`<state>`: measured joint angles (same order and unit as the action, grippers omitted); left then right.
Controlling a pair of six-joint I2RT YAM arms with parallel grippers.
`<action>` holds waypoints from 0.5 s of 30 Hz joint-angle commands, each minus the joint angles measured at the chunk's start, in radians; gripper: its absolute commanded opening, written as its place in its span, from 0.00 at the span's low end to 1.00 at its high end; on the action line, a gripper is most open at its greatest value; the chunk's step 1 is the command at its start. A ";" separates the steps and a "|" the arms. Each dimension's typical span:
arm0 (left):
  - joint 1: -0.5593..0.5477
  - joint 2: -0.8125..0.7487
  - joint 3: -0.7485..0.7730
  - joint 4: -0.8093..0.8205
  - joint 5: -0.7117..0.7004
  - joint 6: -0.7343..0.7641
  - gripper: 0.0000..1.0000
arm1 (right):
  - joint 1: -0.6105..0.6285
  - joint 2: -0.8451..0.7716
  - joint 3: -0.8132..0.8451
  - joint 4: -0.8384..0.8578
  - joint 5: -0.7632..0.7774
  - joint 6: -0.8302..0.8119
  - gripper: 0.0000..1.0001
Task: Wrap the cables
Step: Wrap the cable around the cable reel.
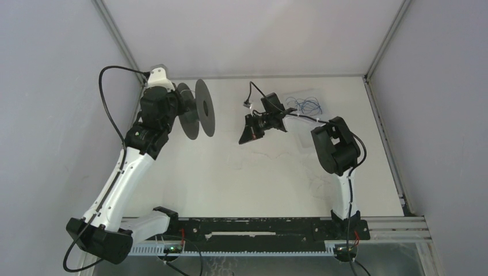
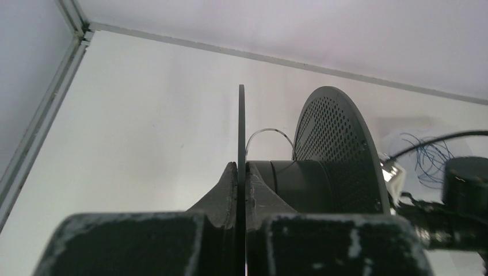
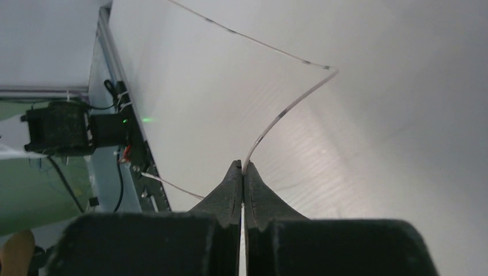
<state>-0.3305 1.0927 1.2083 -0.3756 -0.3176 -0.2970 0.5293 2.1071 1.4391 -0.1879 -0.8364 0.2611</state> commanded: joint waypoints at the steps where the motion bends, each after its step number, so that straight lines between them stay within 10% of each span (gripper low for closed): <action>1: 0.010 0.004 0.046 0.144 -0.100 0.004 0.00 | 0.056 -0.169 0.001 -0.068 -0.114 -0.099 0.00; 15: -0.022 0.046 -0.038 0.277 -0.182 0.148 0.00 | 0.235 -0.390 0.287 -0.563 -0.217 -0.365 0.00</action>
<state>-0.3302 1.1751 1.2041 -0.2771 -0.4671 -0.2276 0.7959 1.8130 1.6283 -0.6392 -1.0317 -0.0422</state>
